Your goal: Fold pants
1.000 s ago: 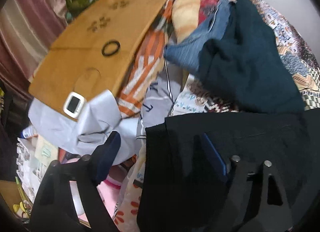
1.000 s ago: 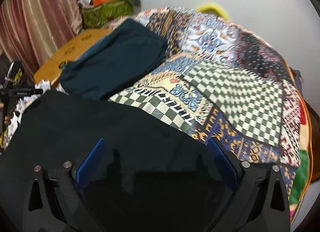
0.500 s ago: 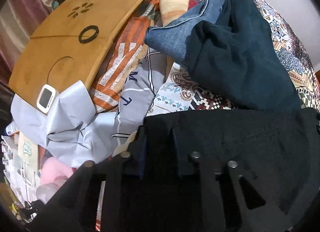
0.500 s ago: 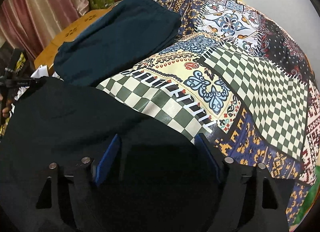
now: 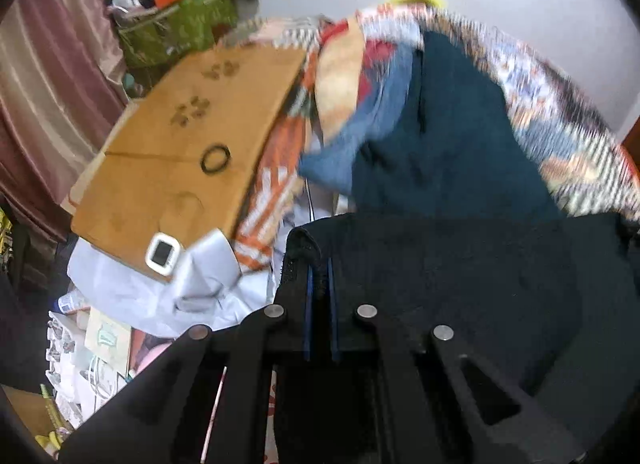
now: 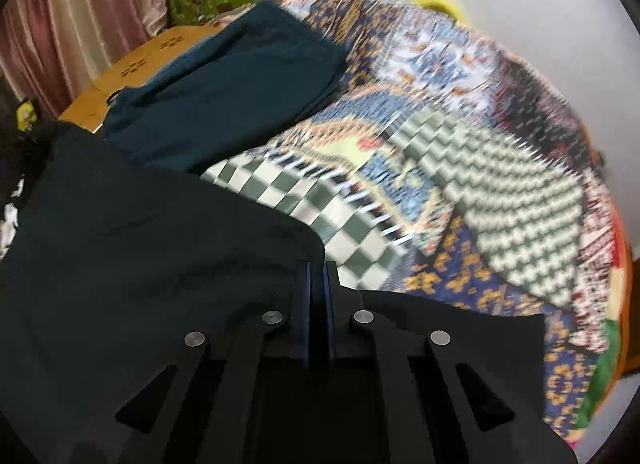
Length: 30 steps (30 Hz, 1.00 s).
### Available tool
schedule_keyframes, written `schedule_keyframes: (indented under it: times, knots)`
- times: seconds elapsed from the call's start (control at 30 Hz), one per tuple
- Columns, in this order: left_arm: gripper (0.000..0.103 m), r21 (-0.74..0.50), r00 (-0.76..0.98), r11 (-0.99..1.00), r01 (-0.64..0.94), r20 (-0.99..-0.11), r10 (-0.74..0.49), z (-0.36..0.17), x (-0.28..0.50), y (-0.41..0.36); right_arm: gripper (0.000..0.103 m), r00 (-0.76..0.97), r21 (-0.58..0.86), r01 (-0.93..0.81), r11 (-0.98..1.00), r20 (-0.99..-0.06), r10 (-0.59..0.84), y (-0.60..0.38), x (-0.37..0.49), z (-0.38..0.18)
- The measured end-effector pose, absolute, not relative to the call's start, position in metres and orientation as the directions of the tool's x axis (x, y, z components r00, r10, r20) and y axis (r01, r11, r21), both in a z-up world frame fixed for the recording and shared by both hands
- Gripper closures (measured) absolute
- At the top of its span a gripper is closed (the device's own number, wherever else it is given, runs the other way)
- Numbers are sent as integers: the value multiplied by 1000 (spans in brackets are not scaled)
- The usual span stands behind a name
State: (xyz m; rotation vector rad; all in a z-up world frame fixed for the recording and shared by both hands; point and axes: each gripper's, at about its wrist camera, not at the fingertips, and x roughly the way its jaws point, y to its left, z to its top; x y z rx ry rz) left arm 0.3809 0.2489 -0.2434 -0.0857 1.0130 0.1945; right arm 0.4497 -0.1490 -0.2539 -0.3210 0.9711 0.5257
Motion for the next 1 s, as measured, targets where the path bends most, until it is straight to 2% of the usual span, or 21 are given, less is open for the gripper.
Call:
schedule_keyframes:
  times: [0.23,0.4,0.7,1.0]
  knots:
    - [97,-6,655,983,-182,-746,116,-177,373,239,99,619,-83,-487,869,-735,277,-164,448,-190]
    - [98,-26,692,983,-179,-713,108,-152,369,232,99,684,-119,-476,872,-672,282,-172,430,-151]
    - [98,-31,687,989,-144,-723,77,-146,328,218,99,667,-135,-512,849,-684,294,-181,366,-142]
    - [98,-72,690,986,-149,-722,52,-151,263,227,99,638,-49,-505,862,-694,334,-199,292,-149]
